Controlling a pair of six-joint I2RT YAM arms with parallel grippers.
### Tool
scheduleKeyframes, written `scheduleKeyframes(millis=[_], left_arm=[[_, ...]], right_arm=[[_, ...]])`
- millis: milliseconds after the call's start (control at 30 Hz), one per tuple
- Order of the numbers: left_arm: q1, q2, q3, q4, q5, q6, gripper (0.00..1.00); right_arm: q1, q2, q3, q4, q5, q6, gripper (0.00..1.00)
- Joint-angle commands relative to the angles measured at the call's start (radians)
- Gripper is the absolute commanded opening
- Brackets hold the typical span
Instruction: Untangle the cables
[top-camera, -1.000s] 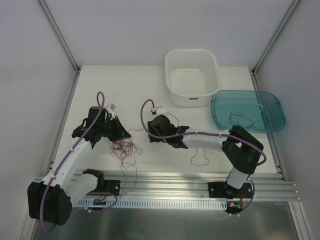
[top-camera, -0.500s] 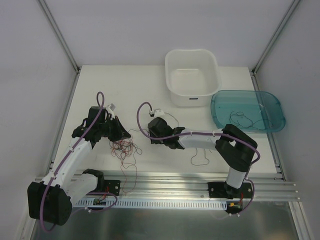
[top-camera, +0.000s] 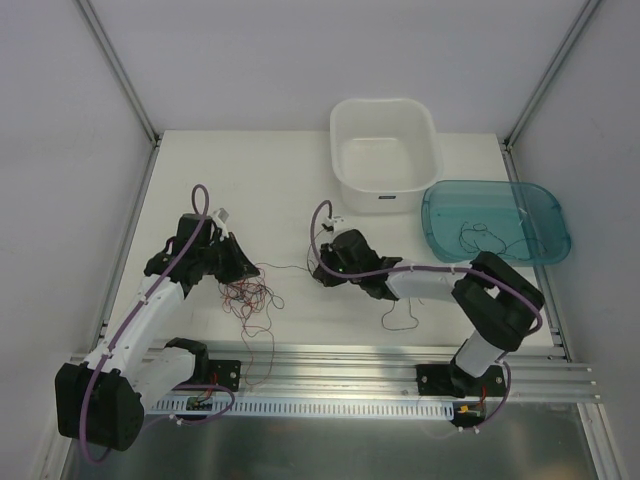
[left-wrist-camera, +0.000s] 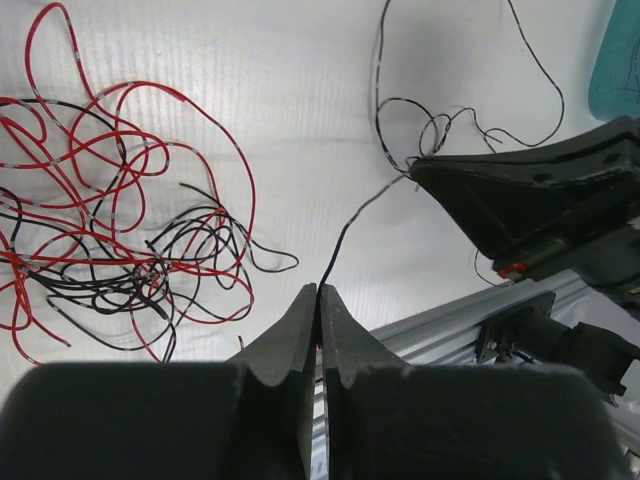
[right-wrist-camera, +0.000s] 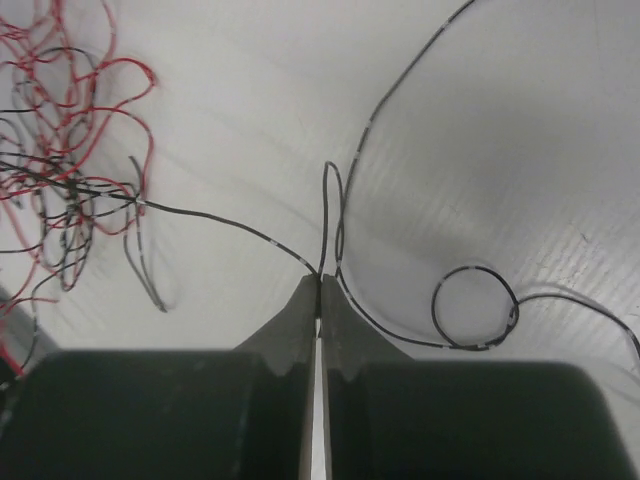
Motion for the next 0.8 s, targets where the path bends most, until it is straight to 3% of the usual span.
scheduleKeyframes(millis=[0,200,467,533,567,700,767], left_arm=[[-0.01,-0.014,-0.005,-0.008,-0.077,-0.004,0.0],[-0.01,0.012,-0.039,0.02,-0.069,-0.021,0.0],[-0.01,0.013,-0.117,0.061,-0.14,-0.05,0.0],[-0.01,0.003,-0.141,0.071,-0.16,-0.061,0.0],[-0.008,-0.003,-0.151,0.077,-0.167,-0.075,0.0],[-0.01,0.01,-0.178,0.1,-0.14,-0.082,0.0],[-0.01,0.023,-0.18,0.101,-0.123,-0.082,0.0]], right_arm=[[-0.082,-0.109,-0.09,0.183,-0.266,-0.013,0.01],[-0.199,-0.172,-0.173,0.38,-0.544,0.056,0.05],[-0.246,-0.21,-0.231,0.507,-0.609,0.148,0.13],[-0.266,-0.223,-0.256,0.536,-0.612,0.17,0.12],[-0.28,-0.224,-0.263,0.552,-0.614,0.184,0.04],[-0.28,-0.253,-0.256,0.418,-0.574,0.136,0.01],[-0.273,-0.273,-0.245,0.334,-0.543,0.115,0.05]])
